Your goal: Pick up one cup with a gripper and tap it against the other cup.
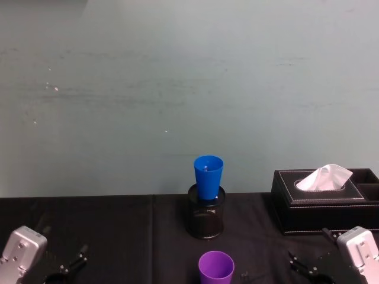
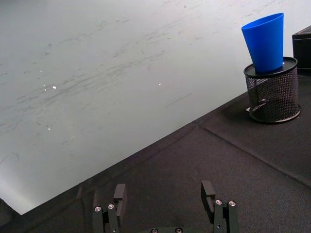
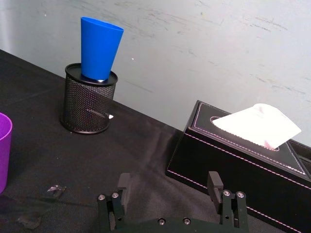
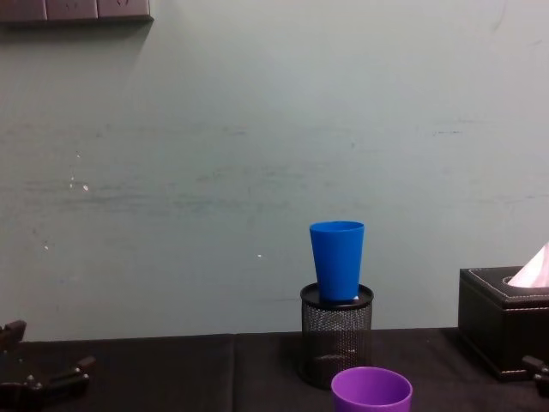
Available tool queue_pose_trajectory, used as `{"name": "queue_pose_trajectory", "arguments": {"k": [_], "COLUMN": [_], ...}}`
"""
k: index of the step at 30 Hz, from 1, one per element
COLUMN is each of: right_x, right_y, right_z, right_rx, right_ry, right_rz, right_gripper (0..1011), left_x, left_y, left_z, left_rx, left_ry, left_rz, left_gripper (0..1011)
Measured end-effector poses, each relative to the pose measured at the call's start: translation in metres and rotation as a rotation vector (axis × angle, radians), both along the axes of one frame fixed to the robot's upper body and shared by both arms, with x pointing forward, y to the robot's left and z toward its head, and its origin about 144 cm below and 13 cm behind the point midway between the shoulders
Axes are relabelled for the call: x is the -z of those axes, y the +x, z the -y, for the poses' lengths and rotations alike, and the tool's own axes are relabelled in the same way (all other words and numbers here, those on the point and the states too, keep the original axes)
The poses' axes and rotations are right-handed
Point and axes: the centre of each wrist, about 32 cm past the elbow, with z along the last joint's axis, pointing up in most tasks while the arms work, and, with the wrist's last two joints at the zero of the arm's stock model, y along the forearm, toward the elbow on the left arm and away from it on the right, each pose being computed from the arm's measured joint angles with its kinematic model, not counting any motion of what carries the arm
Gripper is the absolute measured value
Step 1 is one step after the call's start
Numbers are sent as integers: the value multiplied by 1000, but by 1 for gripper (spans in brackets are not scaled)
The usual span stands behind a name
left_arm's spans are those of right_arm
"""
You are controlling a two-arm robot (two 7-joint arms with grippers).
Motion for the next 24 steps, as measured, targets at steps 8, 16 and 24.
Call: {"name": "queue_pose_trajectory", "arguments": {"k": [8, 16, 24], "right_x": [0, 0, 0], "right_y": [0, 0, 0], "right_z": [0, 0, 0], "right_rx": [0, 0, 0], "right_ry": [0, 0, 0], "right_rz": [0, 0, 0], "right_gripper": [1003, 1003, 1003], "left_x": [0, 0, 0], "left_y": [0, 0, 0], "left_z": [0, 0, 0], "left_rx": [0, 0, 0], "left_ry": [0, 0, 0], "left_rz": [0, 0, 0], "left_gripper": [1000, 1000, 1000]}}
